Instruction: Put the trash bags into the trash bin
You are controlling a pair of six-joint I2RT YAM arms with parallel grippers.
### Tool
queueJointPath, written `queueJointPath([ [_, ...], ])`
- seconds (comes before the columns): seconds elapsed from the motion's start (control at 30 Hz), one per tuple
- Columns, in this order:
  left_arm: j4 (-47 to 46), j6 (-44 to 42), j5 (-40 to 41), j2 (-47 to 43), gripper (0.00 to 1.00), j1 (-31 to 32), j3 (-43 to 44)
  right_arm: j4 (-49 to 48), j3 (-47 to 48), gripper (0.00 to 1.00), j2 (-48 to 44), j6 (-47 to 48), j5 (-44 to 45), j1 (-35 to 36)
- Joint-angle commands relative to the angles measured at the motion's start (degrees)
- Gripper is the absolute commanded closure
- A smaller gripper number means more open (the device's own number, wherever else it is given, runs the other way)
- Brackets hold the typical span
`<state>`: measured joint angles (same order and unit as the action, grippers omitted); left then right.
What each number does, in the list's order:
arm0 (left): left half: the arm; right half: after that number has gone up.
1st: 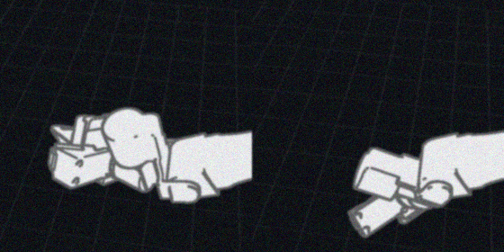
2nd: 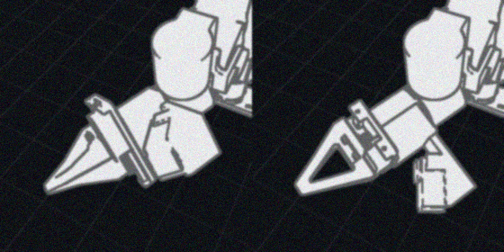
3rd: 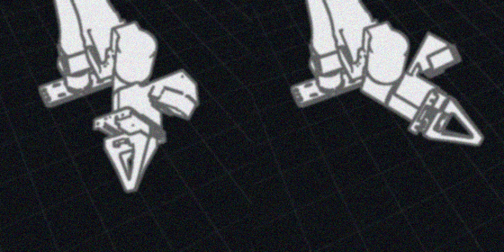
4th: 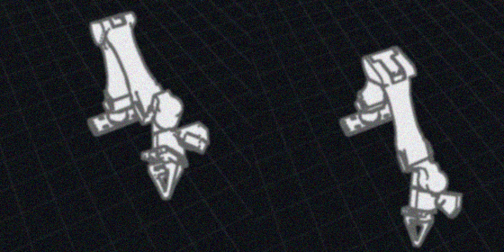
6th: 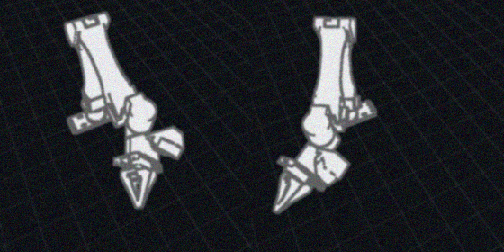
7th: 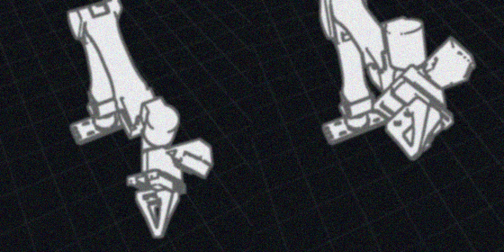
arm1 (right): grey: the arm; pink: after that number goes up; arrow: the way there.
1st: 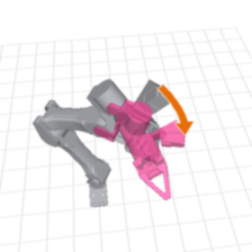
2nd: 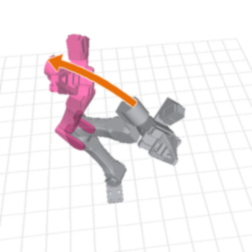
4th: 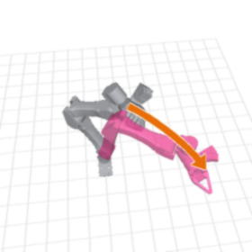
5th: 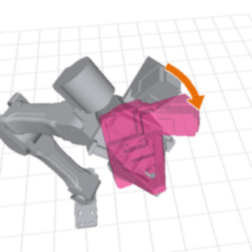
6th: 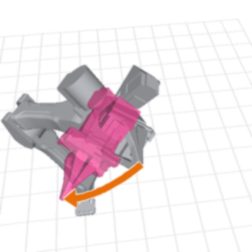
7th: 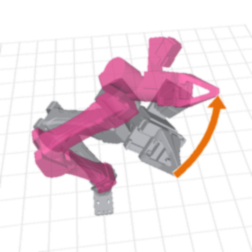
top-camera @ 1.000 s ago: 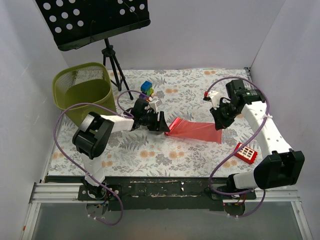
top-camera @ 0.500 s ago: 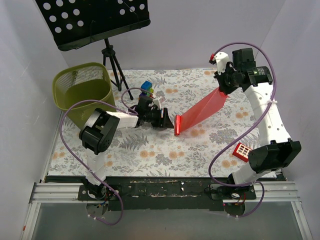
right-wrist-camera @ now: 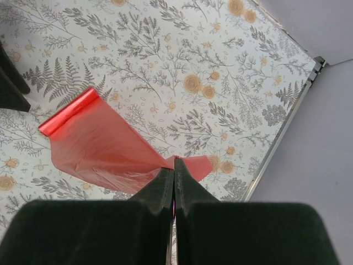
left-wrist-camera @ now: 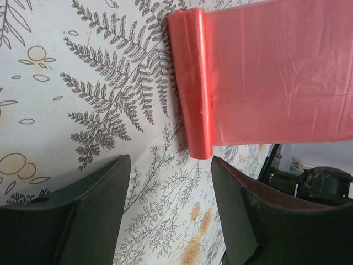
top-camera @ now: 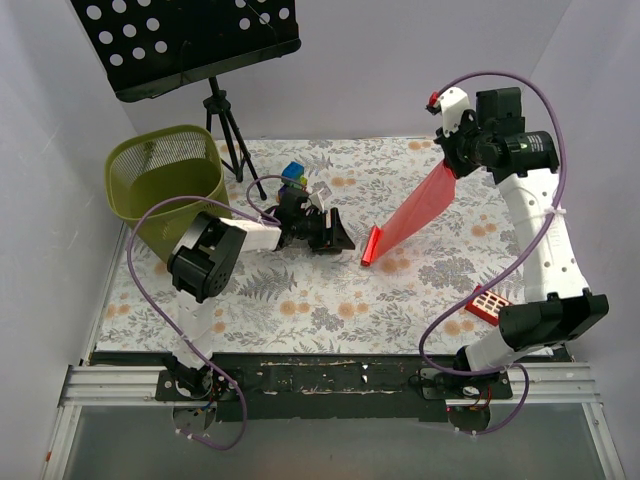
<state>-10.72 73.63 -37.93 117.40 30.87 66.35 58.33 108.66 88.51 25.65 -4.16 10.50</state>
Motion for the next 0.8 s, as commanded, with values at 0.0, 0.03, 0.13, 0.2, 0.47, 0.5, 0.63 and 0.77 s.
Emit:
queueJointPath([
  [0.0,1.67,1.52,1.98,1.95,0.39,0.24,1.50,-5.85,1.47,0.99,-5.27,1.59,-0.05,-0.13],
  [0.03,1.58,1.52,2.16,1.95,0.39,0.24,1.50,-6.81,0.60,0.99,-5.97,1.77,-0.58,-0.13],
  [0.13,1.14,1.87,1.99,2.12,0.39,0.33,1.59,-7.61,-0.12,0.99,-6.86,2.04,-0.67,-0.13],
  [0.2,0.96,2.05,1.72,2.56,0.39,0.50,2.12,-7.09,-0.29,0.99,-7.03,2.04,0.47,-0.13],
  [0.47,3.16,0.56,4.35,7.83,0.40,1.56,9.67,-8.84,-4.06,0.99,-11.77,4.67,7.05,-0.13],
  [0.5,3.34,0.47,4.79,8.27,0.40,1.65,10.46,-9.45,-5.38,0.99,-12.83,5.11,8.11,-0.13],
  [0.63,3.60,0.91,5.76,9.60,0.41,1.65,11.88,-12.52,-11.79,0.99,-16.17,7.13,16.62,-0.22],
  [0.77,3.43,1.78,5.77,9.60,0.41,1.65,11.35,-17.27,-16.02,0.99,-18.81,8.36,23.50,-1.10],
])
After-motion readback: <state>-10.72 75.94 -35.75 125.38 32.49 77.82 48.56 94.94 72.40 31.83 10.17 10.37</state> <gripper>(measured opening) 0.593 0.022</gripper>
